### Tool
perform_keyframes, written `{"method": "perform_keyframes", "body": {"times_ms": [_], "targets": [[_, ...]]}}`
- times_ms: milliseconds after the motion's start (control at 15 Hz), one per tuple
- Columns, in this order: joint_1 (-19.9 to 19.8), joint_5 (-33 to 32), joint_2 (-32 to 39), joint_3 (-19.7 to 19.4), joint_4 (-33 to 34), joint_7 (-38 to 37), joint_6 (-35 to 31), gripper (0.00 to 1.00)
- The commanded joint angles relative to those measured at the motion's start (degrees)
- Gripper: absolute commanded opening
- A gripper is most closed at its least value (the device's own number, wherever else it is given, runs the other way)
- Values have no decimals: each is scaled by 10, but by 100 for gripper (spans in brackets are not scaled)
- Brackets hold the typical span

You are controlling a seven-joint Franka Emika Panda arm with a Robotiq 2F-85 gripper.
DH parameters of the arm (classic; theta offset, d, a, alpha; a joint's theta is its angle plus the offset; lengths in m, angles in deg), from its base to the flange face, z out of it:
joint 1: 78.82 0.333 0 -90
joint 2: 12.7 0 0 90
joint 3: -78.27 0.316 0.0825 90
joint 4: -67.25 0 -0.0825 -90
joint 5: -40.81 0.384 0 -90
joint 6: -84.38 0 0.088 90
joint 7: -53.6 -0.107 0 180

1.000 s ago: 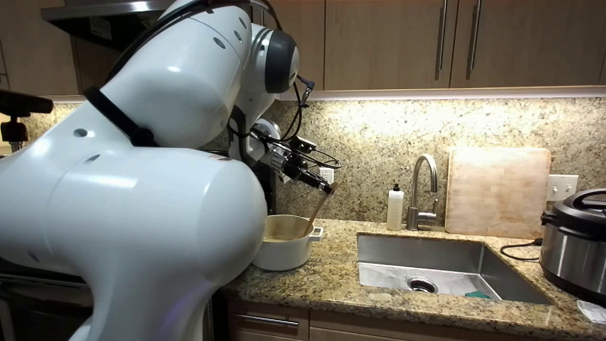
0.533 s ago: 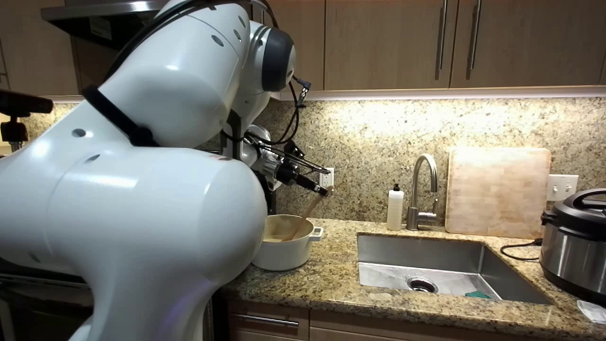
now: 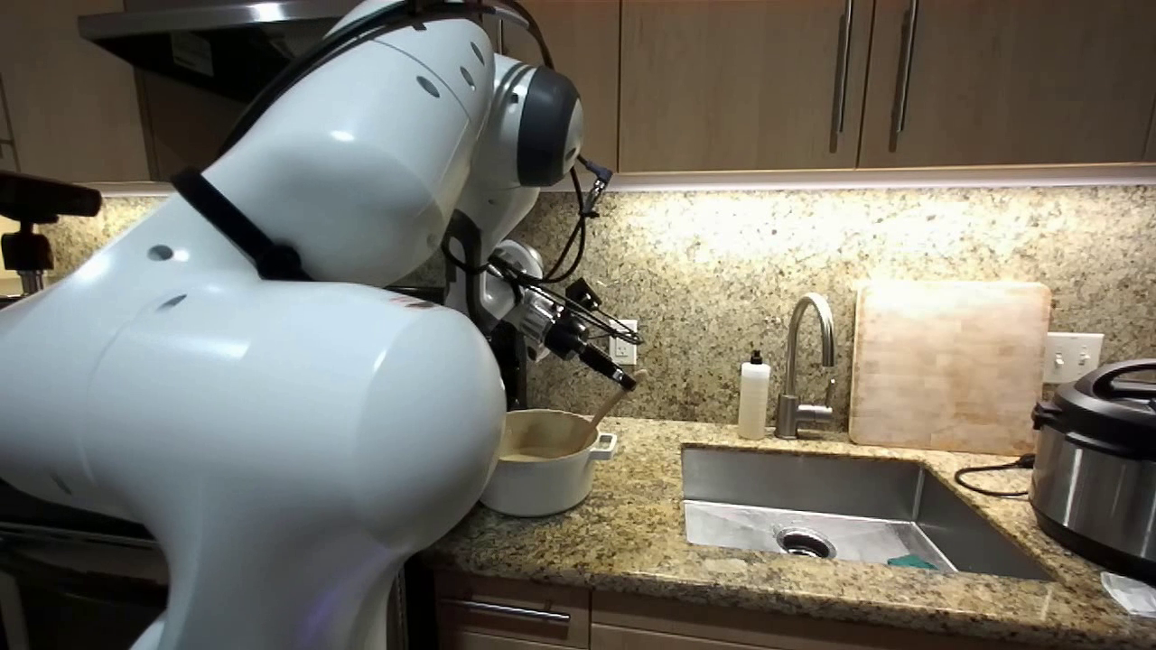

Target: Use the wooden spatula to stir the water in the pot.

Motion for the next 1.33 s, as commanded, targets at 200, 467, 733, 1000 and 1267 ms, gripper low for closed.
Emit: {"method": "perform_keyframes", "body": {"times_ms": [200, 467, 733, 1000, 1267], "targets": [[-23, 66, 28, -6, 48, 22, -55, 22], [-20, 81, 35, -9, 57, 23, -60, 43], [-24, 83, 24, -10, 46, 22, -68, 75], [-45, 82, -20, 1, -12, 22, -134, 98], [-93, 91, -95, 8, -117, 39, -281, 100]]}}
